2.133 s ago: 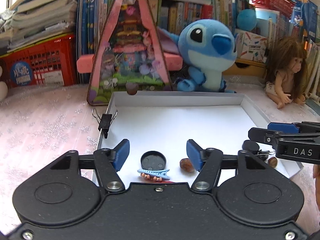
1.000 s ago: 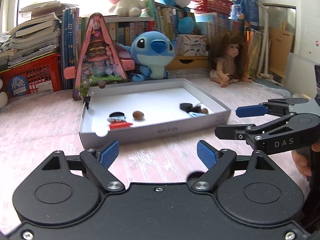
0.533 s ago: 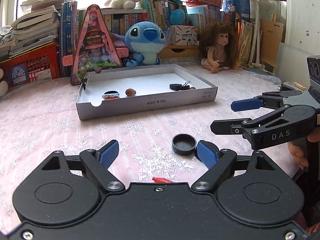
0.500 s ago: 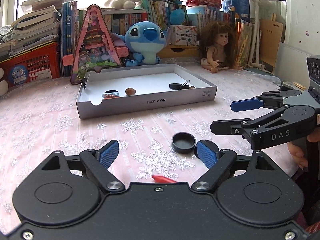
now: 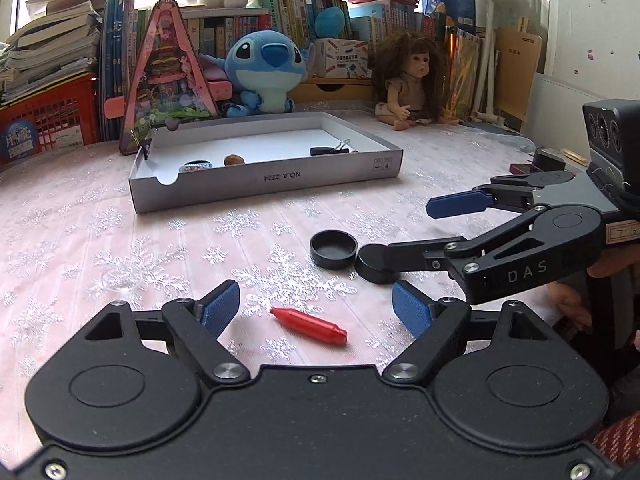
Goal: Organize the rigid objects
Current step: 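Grasp the red pen with the left tool while the right tool grasps a black lid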
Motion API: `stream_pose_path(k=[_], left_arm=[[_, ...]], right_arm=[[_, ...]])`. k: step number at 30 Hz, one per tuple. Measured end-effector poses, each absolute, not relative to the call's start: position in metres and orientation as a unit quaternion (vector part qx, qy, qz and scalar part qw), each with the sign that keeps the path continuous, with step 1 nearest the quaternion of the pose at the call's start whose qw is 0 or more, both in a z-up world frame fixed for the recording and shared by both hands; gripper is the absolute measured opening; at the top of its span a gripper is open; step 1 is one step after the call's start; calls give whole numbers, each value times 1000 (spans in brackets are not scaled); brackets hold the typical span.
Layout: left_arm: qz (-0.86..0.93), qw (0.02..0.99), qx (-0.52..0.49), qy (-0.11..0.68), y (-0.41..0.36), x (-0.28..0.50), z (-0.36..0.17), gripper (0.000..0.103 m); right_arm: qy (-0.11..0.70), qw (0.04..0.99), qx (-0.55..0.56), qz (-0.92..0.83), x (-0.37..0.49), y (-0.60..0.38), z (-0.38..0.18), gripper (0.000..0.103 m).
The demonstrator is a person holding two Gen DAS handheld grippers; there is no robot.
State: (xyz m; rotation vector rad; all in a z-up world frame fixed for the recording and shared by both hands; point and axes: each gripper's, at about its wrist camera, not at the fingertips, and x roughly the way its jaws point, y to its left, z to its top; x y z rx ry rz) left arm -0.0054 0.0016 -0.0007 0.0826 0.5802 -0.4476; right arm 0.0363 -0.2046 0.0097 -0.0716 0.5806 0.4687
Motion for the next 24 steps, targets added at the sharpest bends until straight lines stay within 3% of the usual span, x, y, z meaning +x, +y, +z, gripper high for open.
stream_pose_path(k=[11, 19, 24], left_arm=[[-226, 929, 42, 290, 2, -10, -6, 57], [-222, 931, 45, 287, 3, -12, -6, 50], [-219, 932, 44, 287, 4, -12, -6, 47]], right_arm=[[281, 926, -56, 245, 32, -198, 6, 92], [275, 922, -75, 261, 26, -190, 5, 92], [275, 919, -81, 270, 24, -186, 5, 86]])
